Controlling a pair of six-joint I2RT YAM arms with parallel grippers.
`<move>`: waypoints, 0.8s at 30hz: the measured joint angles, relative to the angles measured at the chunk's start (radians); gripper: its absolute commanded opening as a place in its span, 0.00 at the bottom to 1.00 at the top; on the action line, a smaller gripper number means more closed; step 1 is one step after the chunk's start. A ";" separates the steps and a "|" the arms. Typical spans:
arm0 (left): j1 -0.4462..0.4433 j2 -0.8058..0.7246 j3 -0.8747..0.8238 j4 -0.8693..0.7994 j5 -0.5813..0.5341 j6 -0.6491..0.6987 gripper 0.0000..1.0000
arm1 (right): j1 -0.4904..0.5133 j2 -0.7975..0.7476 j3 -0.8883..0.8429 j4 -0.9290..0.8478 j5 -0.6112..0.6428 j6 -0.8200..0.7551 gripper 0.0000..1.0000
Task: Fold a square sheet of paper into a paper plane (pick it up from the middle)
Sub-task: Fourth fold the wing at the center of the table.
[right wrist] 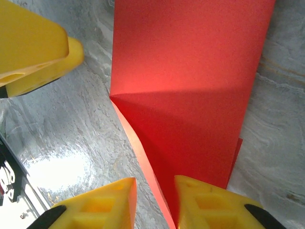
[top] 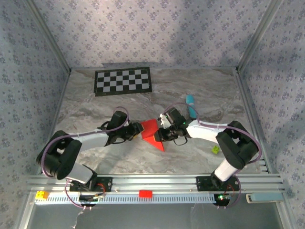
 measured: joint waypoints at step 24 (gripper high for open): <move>0.000 0.081 0.048 0.014 0.068 -0.019 0.49 | -0.139 -0.049 -0.161 0.276 -0.179 0.089 0.05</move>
